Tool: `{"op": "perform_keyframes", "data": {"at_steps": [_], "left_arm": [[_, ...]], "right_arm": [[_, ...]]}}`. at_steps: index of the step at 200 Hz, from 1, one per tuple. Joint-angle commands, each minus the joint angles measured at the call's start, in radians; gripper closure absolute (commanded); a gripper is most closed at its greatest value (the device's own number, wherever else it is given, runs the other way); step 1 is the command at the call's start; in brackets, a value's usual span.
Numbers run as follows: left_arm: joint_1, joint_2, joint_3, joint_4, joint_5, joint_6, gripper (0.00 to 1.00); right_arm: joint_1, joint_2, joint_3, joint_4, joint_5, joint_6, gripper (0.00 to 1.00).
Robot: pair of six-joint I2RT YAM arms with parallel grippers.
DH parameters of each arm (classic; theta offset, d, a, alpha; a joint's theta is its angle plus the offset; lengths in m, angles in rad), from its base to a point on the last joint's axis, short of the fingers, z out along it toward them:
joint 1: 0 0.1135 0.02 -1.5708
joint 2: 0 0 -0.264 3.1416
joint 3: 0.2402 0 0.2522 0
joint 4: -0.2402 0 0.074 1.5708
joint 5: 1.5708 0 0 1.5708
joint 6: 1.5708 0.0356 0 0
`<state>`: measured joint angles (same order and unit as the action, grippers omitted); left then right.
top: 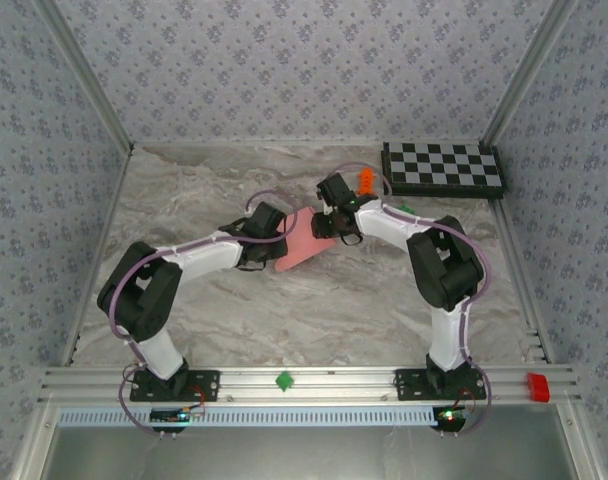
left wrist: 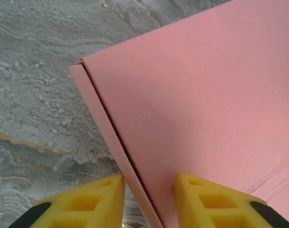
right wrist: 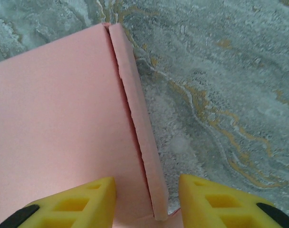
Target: Fold the paper box
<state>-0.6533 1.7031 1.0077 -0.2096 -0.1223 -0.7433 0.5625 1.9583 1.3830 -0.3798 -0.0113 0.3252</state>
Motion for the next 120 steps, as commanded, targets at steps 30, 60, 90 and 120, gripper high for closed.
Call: {"op": "perform_keyframes", "data": {"at_steps": [30, 60, 90, 120], "left_arm": [[-0.017, -0.07, -0.017, -0.061, 0.022, -0.019, 0.67], [-0.002, -0.118, 0.037, -0.127, -0.022, 0.035, 0.64], [0.063, -0.108, 0.098, -0.158, -0.027, 0.123, 0.62], [0.152, -0.023, 0.18, -0.148, 0.03, 0.232, 0.62]], "right_arm": [[-0.004, 0.002, 0.083, -0.096, 0.065, -0.025, 0.58], [-0.02, -0.074, 0.074, -0.108, 0.076, -0.022, 0.56], [-0.043, -0.193, -0.03, -0.085, 0.05, 0.011, 0.56], [-0.055, -0.341, -0.219, -0.032, 0.041, 0.033, 0.56]]}}
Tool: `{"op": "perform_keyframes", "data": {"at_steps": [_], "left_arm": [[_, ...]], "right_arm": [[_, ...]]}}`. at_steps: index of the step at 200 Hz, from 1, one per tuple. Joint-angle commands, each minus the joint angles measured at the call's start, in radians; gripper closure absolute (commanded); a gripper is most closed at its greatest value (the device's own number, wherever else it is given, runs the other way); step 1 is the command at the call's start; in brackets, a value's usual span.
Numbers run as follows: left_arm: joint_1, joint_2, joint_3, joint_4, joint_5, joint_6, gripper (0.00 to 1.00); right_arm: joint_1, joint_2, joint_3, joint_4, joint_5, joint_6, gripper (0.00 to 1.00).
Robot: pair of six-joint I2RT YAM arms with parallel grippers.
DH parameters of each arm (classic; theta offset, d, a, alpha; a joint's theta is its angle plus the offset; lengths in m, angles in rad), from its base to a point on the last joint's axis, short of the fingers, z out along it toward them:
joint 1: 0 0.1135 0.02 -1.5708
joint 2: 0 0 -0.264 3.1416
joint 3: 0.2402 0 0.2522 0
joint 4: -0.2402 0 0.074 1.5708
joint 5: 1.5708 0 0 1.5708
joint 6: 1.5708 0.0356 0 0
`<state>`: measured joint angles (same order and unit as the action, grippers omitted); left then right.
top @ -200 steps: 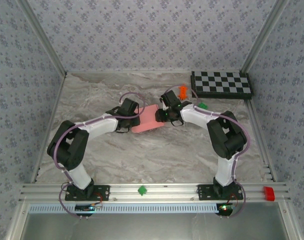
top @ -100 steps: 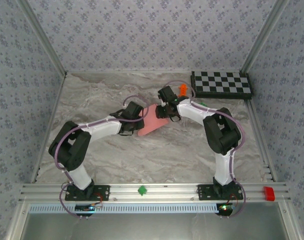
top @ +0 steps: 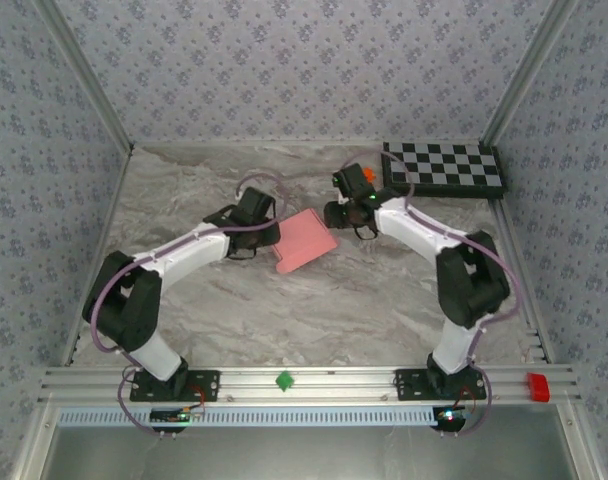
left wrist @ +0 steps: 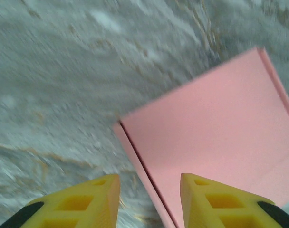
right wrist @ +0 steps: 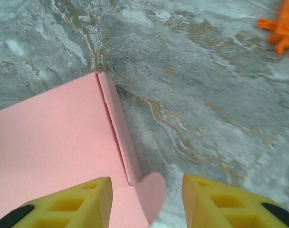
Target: Fold the paper box
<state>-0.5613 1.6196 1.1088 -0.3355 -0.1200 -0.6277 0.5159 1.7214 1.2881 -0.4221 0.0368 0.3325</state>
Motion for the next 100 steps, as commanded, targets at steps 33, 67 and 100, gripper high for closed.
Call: {"op": "perform_keyframes", "data": {"at_steps": [33, 67, 100], "left_arm": [[0.125, 0.186, 0.203, -0.032, 0.077, 0.211, 0.71], [0.169, 0.342, 0.345, -0.097, 0.186, 0.264, 0.89], [0.17, 0.419, 0.394, -0.129, 0.237, 0.271, 0.99]], "right_arm": [[-0.007, -0.237, -0.301, 0.033, -0.036, 0.062, 0.57], [0.016, -0.313, -0.471, 0.142, -0.11, 0.136, 0.59], [0.058, -0.269, -0.535, 0.272, -0.104, 0.22, 0.67]]}}
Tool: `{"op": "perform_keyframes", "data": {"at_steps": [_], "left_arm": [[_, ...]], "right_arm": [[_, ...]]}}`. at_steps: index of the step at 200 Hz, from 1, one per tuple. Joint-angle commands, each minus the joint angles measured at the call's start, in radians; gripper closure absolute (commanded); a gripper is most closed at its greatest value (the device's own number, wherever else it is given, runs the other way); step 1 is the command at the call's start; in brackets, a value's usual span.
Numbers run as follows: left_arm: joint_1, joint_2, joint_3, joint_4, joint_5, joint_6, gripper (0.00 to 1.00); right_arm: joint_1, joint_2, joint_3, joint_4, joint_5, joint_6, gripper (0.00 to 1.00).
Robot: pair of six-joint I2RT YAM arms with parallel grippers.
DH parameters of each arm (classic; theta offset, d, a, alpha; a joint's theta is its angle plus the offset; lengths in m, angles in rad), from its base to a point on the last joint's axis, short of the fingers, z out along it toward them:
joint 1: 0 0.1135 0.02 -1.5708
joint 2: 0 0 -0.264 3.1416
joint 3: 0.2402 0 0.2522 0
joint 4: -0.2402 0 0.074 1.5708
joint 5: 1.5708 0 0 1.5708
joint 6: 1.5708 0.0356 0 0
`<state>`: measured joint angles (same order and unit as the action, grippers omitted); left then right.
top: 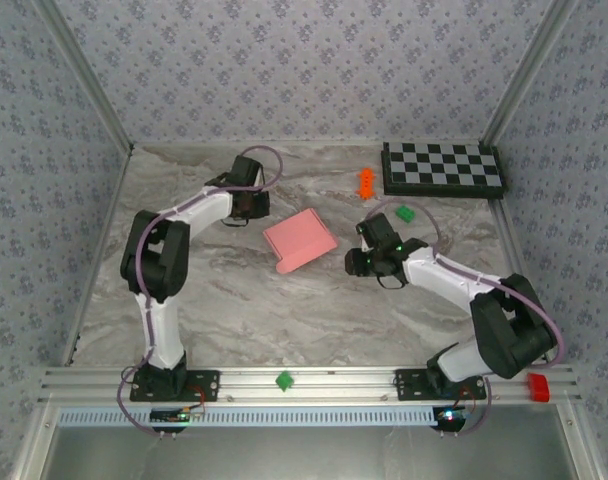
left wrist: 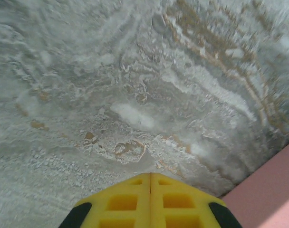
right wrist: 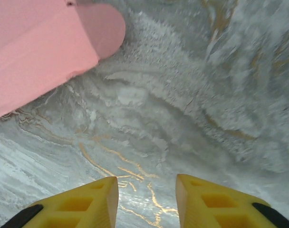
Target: Fold the paper box
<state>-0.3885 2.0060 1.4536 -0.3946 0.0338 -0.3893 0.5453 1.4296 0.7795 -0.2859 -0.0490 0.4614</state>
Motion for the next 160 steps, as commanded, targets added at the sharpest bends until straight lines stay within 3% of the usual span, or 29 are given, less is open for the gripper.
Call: {"op": "perform_keyframes", "data": {"at_steps": [1, 42, 160], "left_arm": [[-0.003, 0.034, 0.05, -0.07, 0.084, 0.031, 0.99], [-0.009, 0.033, 0.001, -0.067, 0.133, 0.005, 0.99], [-0.082, -0.157, -0.245, -0.017, 0.143, -0.118, 0.98]], "right_arm": [[0.03, 0.025, -0.026, 0.139, -0.019, 0.092, 0.67], [0.05, 0.14, 0.007, 0.214, -0.041, 0.123, 0.8], [-0.011, 0.309, 0.173, 0.142, -0.011, 0.038, 0.82]]}}
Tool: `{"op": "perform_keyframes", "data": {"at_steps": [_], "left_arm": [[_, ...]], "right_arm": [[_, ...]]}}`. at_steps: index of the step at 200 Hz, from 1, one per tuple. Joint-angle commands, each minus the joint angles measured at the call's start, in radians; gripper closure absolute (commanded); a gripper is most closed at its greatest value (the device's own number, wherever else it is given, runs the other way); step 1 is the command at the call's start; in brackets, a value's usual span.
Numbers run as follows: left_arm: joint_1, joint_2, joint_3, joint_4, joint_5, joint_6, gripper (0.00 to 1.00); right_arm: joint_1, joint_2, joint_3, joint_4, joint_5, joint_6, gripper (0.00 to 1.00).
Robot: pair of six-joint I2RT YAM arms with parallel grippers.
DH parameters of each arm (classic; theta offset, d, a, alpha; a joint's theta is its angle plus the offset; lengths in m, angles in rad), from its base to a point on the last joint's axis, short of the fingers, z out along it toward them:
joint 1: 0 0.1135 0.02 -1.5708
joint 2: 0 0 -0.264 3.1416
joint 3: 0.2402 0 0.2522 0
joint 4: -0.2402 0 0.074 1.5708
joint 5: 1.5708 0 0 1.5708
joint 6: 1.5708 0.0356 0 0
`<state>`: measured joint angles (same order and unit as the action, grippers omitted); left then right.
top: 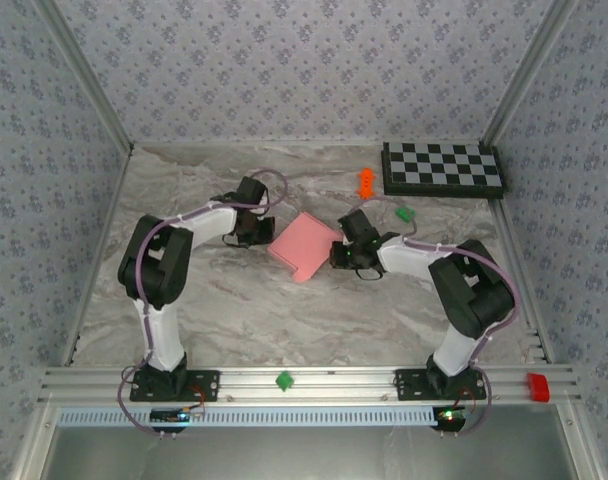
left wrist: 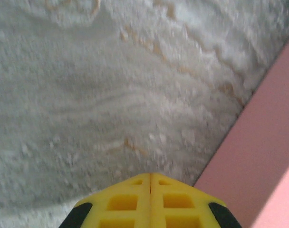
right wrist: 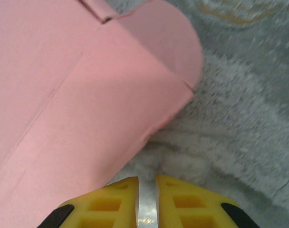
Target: Fold the paper box
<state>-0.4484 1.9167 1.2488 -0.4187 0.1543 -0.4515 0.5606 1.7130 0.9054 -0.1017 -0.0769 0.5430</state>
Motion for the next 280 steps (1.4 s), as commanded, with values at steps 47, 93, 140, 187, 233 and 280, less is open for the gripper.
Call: {"op": "perform_keyframes", "data": {"at_steps": [47, 93, 140, 187, 233, 280], "left_arm": [[-0.067, -0.162, -0.156, 0.06, 0.023, -0.147, 1.0], [-0.076, -0.284, -0.264, 0.096, -0.062, -0.239, 1.0], [-0.076, -0.359, -0.289, 0.106, -0.063, -0.192, 1.0], [-0.048, -0.33, -0.25, 0.151, 0.054, -0.125, 0.88], [-0.038, -0.285, -0.207, 0.173, 0.131, -0.088, 0.66], [-0.016, -0.219, -0.182, 0.209, 0.195, -0.091, 0.64]], "right_arm": [[-0.065, 0.073, 0.11, -0.063, -0.008, -0.1, 0.82], [-0.096, 0.04, 0.094, -0.083, -0.007, -0.112, 0.91], [-0.124, -0.106, -0.028, -0.052, -0.1, -0.097, 1.0], [-0.145, -0.201, -0.153, 0.114, -0.285, 0.006, 0.63], [-0.142, -0.167, -0.231, 0.381, -0.383, 0.163, 0.49], [-0.132, -0.101, -0.232, 0.496, -0.409, 0.23, 0.45]]}}
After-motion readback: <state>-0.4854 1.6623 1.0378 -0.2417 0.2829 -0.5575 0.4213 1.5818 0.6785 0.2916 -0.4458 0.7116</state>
